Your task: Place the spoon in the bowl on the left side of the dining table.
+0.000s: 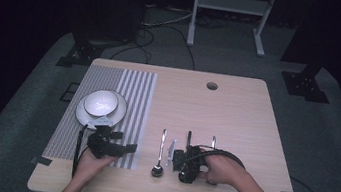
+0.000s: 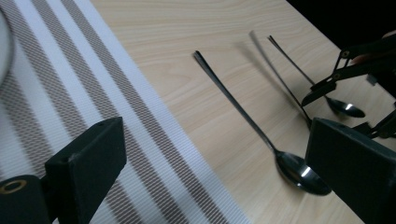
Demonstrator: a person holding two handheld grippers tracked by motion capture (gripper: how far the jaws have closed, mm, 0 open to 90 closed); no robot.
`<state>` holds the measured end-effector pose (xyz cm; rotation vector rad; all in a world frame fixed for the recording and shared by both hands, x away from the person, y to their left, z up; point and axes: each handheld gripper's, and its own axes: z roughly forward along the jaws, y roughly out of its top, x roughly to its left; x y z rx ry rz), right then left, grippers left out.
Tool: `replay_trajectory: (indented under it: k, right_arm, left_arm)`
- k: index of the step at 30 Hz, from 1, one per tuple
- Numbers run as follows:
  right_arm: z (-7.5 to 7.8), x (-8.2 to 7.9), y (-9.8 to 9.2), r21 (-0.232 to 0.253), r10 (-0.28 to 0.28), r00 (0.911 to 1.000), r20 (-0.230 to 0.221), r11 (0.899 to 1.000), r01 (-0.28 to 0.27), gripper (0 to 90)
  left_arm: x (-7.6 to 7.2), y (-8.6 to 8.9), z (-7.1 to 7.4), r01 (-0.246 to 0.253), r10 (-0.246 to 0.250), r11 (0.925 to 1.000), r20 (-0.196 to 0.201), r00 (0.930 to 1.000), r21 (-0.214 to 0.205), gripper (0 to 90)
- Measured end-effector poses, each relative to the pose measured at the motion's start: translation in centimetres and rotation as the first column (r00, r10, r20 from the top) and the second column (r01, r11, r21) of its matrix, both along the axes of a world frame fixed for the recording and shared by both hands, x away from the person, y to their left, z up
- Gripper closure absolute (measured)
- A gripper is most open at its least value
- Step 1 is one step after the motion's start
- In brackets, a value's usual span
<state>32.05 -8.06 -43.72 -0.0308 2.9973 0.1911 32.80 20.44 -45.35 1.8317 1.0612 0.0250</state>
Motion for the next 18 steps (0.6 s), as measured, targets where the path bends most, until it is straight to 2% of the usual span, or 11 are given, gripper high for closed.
replay_trajectory:
  k: [3, 5, 10, 18]
  right_arm:
    - [-0.2, -0.1, -0.2, 0.016, -0.018, 0.9998, 0.007, 1.0, 0.018, 39.2]
    - [-0.2, -0.2, -0.3, 0.026, -0.023, 0.9996, 0.014, 0.999, 0.023, 39.2]
    - [-0.2, -0.3, -0.4, 0.035, -0.034, 0.9992, 0.019, 0.999, 0.034, 39.2]
    - [-0.3, -0.3, -0.5, 0.036, -0.038, 0.999, 0.024, 0.999, 0.037, 39.4]
  left_arm:
    - [0.3, -1.3, -0.2, 0.031, -0.031, 0.9995, -0.022, 0.9993, -0.009, 4.4]
    - [0.3, -2.0, -0.1, 0.05, -0.051, 0.9983, -0.032, 0.9982, -0.029, 4.6]
    - [0.8, -3.9, -0.1, 0.094, -0.096, 0.9949, -0.06, 0.9936, -0.037, 5.0]
    - [2.1, -5.4, 0.1, 0.103, -0.109, 0.992, -0.089, 0.99, -0.073, 5.6]
